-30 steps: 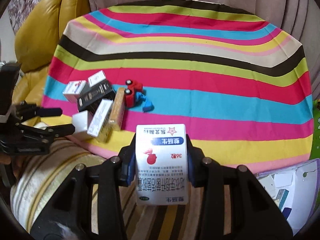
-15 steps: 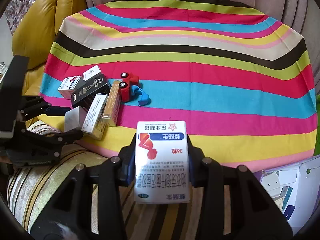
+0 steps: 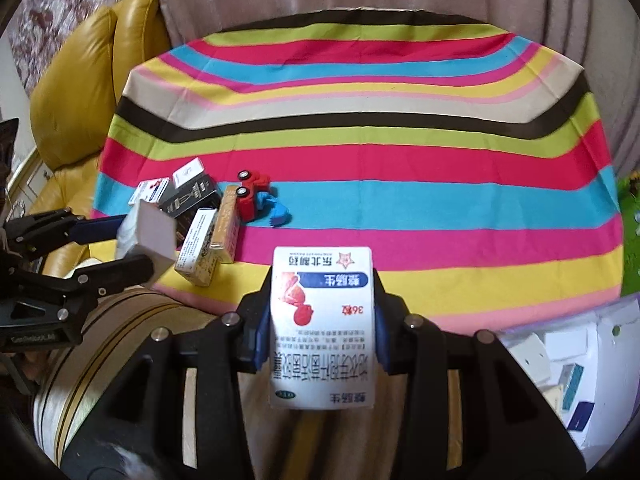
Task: Organize rigid objects
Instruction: 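Carry both held boxes into the cardboard box and open both grippers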
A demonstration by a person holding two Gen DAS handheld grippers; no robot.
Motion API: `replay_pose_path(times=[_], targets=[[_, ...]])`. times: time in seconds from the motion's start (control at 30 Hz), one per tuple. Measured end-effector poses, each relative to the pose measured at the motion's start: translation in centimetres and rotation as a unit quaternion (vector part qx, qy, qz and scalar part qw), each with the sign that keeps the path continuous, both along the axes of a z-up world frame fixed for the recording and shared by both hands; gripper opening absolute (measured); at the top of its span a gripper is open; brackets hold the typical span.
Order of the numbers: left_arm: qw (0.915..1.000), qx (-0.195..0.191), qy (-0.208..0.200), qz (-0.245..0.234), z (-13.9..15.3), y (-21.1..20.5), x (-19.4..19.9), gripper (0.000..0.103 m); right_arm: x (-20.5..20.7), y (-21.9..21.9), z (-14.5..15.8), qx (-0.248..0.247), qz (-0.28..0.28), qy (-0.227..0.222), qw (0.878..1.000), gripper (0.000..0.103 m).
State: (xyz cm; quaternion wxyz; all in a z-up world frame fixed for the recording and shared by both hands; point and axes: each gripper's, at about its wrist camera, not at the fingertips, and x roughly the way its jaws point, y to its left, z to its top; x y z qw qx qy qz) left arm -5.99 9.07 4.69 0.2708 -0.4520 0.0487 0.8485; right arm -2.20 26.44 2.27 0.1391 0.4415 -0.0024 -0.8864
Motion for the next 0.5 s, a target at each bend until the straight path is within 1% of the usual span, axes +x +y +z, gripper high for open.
replay_pose_path(times=[0.07, 0.13, 0.23, 0.33, 0.4, 0.5], targets=[[0.9993, 0.026, -0.018, -0.017, 0.1, 2.1, 0.1, 0.055, 0.9, 1.7, 0.5, -0.004, -0.017, 0.003, 1.0, 0.044], [0.9983, 0.034, -0.031, -0.035, 0.1, 4.3, 0.2, 0.055, 2.0, 4.2, 0.9, -0.004, -0.041, 0.007, 0.999, 0.044], [0.9951, 0.03, -0.043, -0.084, 0.1, 8.6, 1.0, 0.055, 3.8, 8.2, 1.0, 0.006, -0.087, 0.006, 0.996, 0.044], [0.9893, 0.03, -0.055, -0.132, 0.1, 12.5, 1.9, 0.055, 5.6, 12.9, 0.6, 0.013, -0.139, -0.007, 0.99, 0.044], [0.9849, 0.019, -0.065, -0.16, -0.1, 15.3, 2.4, 0.055, 6.6, 15.4, 0.3, 0.017, -0.169, -0.014, 0.985, 0.044], [0.979, 0.002, -0.079, -0.188, -1.0, 18.8, 2.7, 0.055, 7.9, 19.0, -0.4, 0.025, -0.209, -0.026, 0.977, 0.044]])
